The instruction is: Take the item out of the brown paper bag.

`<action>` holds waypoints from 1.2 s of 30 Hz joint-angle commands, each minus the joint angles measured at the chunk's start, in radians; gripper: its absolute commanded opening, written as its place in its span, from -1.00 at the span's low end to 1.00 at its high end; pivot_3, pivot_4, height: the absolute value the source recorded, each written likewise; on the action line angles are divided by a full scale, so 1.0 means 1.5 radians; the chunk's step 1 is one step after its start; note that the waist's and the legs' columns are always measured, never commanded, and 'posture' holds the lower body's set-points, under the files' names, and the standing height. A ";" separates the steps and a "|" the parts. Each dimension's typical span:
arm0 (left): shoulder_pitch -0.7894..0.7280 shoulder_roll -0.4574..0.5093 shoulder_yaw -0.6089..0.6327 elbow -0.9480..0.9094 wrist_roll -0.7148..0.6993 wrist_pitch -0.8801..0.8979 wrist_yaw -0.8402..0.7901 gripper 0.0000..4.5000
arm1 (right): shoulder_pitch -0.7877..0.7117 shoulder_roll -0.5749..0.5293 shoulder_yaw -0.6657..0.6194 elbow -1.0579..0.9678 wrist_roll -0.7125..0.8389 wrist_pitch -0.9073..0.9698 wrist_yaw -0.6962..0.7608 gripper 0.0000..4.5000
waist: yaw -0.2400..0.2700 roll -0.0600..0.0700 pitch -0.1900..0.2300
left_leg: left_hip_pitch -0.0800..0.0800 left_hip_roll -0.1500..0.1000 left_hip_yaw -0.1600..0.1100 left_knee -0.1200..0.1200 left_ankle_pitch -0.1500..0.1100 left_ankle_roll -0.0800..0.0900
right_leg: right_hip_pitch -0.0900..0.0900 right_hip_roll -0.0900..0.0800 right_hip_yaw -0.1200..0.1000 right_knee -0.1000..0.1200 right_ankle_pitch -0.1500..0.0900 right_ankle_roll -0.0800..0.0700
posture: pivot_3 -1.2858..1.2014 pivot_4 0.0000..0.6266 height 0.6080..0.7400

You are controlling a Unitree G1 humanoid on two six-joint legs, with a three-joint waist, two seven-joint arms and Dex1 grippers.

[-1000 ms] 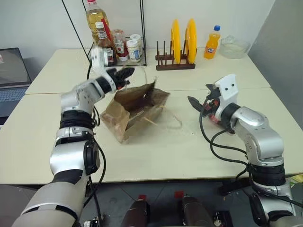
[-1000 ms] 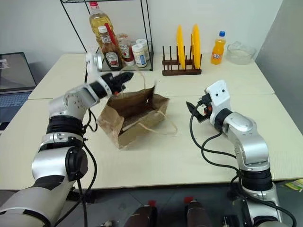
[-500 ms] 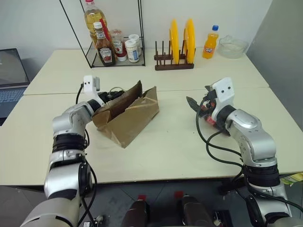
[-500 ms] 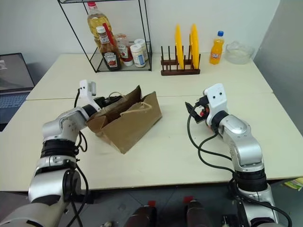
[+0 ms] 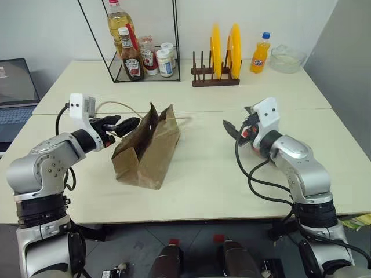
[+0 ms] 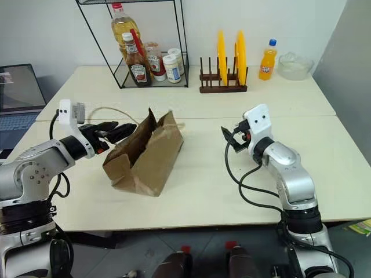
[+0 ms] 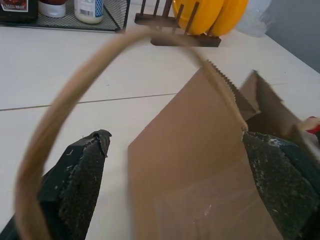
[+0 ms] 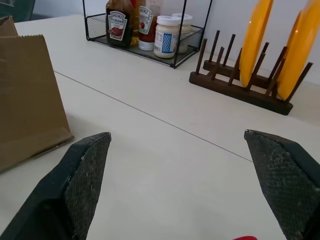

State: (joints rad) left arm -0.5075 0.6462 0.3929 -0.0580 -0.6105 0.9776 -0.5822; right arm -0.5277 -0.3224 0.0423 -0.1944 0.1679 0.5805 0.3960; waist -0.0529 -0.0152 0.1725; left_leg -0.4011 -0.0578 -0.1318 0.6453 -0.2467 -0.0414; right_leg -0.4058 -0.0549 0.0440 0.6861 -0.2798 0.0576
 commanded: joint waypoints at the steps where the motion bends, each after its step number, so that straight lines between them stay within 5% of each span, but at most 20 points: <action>1: 0.005 0.017 0.039 -0.042 -0.020 0.005 0.017 0.99 | -0.021 0.003 -0.002 0.001 -0.001 -0.031 0.004 1.00 | 0.000 0.000 0.000 | 0.000 0.000 0.000 0.000 0.000 0.000 | 0.000 0.000 0.000 0.000 0.000 0.000 | 0.03 -0.52 1.00; 6: 0.009 0.013 0.050 -0.035 -0.026 -0.005 0.035 0.99 | -0.029 0.013 0.008 0.023 -0.005 -0.055 0.007 1.00 | 0.000 0.000 0.000 | 0.000 0.000 0.000 0.000 0.000 0.000 | 0.000 0.000 0.000 0.000 0.000 0.000 | 0.03 -0.52 1.00; 14: -0.066 -0.037 0.173 0.040 -0.176 0.075 0.101 0.99 | -0.045 0.024 0.012 0.052 -0.008 -0.076 0.006 1.00 | 0.001 0.000 0.000 | 0.000 0.000 0.000 0.000 0.000 0.000 | 0.000 0.000 0.000 0.000 0.000 0.000 | 0.03 -0.52 1.00; 19: -0.078 -0.035 0.159 0.071 -0.189 0.078 0.108 0.99 | -0.049 0.031 0.014 0.061 -0.014 -0.085 0.007 1.00 | -0.001 0.000 0.000 | 0.000 0.000 0.000 0.000 0.000 0.000 | 0.000 0.000 0.000 0.000 0.000 0.000 | 0.03 -0.52 1.00; 36: -0.018 0.079 0.149 0.020 -0.241 0.120 0.030 0.99 | -0.047 0.037 0.018 0.062 -0.028 -0.095 0.012 1.00 | -0.002 0.000 0.000 | 0.000 0.000 0.000 -0.001 0.000 0.000 | 0.000 0.000 0.000 -0.001 0.000 0.000 | 0.03 -0.52 1.00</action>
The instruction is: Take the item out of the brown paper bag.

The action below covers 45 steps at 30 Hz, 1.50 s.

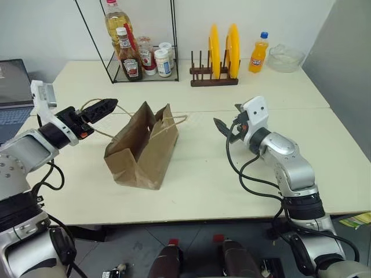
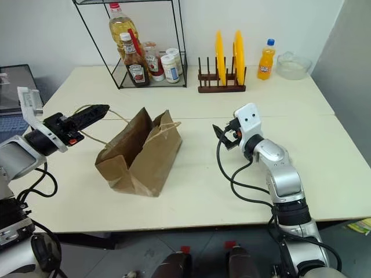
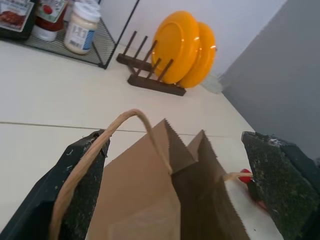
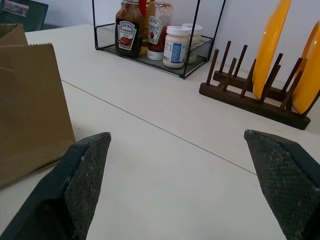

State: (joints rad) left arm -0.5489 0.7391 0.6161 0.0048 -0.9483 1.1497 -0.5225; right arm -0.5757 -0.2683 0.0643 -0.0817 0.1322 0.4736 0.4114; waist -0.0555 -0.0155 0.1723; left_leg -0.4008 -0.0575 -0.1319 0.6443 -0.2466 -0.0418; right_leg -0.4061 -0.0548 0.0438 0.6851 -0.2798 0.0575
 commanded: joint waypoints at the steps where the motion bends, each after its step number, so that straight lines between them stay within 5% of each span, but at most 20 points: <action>1: 0.019 0.021 0.001 -0.026 -0.017 0.009 -0.012 0.99 | -0.016 0.001 0.005 -0.012 -0.005 -0.026 0.003 1.00 | 0.000 0.000 0.000 | 0.000 0.000 0.000 0.000 0.000 0.000 | 0.000 0.000 0.000 0.000 0.000 0.000 | 0.03 -0.52 1.00; 10: 0.105 0.073 -0.008 -0.048 0.001 -0.001 -0.047 0.99 | -0.014 0.001 0.013 -0.010 -0.004 -0.028 0.008 1.00 | 0.000 0.000 0.000 | 0.000 0.001 0.000 -0.001 0.000 0.000 | 0.000 0.000 0.000 -0.001 0.000 0.000 | 0.03 -0.52 1.00; 24: 0.107 0.046 -0.009 -0.079 -0.010 -0.032 -0.030 0.99 | -0.011 -0.002 0.022 -0.008 -0.008 -0.037 0.016 1.00 | 0.002 0.000 0.000 | 0.000 0.001 0.000 -0.001 0.000 0.000 | 0.000 0.000 0.000 -0.002 0.000 0.000 | 0.03 -0.52 1.00; 45: 0.351 0.090 0.129 -0.203 -0.088 -0.007 -0.096 0.99 | 0.086 -0.022 0.021 -0.119 0.016 0.005 0.036 1.00 | 0.003 0.000 0.000 | 0.000 0.001 0.000 -0.001 -0.001 0.002 | 0.000 0.000 0.000 -0.002 0.000 0.000 | 0.03 -0.52 1.00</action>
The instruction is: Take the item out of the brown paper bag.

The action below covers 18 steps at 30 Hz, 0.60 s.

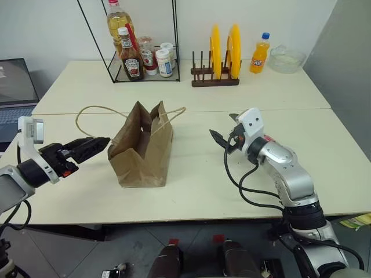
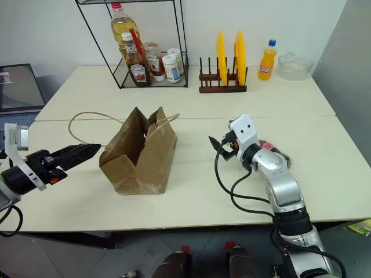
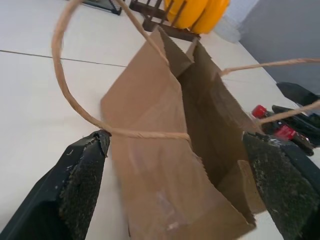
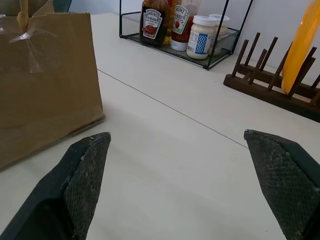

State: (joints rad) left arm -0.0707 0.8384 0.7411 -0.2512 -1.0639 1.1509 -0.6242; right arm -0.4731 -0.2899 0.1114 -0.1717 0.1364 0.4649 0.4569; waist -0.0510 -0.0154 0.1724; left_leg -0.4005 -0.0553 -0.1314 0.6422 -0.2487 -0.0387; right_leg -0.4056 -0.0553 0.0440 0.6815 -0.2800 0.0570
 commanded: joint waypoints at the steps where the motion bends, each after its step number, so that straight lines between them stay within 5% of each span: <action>1: 0.053 0.027 0.050 -0.039 -0.001 -0.018 -0.034 0.99 | 0.036 -0.013 -0.014 -0.080 0.020 0.020 0.008 1.00 | 0.000 0.000 0.000 | 0.000 0.000 0.000 -0.001 0.000 0.000 | 0.000 0.000 0.000 0.000 0.000 0.000 | 0.03 -0.52 1.00; 8: 0.168 0.008 0.069 -0.071 0.089 -0.130 -0.054 0.99 | 0.147 -0.032 -0.040 -0.218 0.071 0.101 0.000 1.00 | 0.007 0.000 0.000 | 0.000 0.001 0.000 -0.002 0.000 0.000 | 0.000 -0.001 -0.001 -0.001 -0.001 -0.001 | 0.03 -0.52 1.00; 18: 0.103 -0.105 -0.071 -0.029 0.289 -0.303 0.103 0.99 | 0.217 -0.017 -0.051 -0.225 0.069 0.143 -0.061 1.00 | 0.015 -0.001 -0.001 | 0.001 0.001 0.000 -0.001 0.000 0.000 | 0.001 0.000 -0.001 -0.001 -0.001 -0.002 | 0.03 -0.52 1.00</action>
State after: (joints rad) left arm 0.0744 0.6894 0.6562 -0.2863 -0.6577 0.7246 -0.4799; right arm -0.1602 -0.3217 0.0565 -0.4785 0.2262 0.6712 0.3782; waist -0.0282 -0.0169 0.1713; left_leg -0.3992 -0.0536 -0.1311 0.6401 -0.2491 -0.0387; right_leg -0.4037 -0.0555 0.0426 0.6804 -0.2813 0.0548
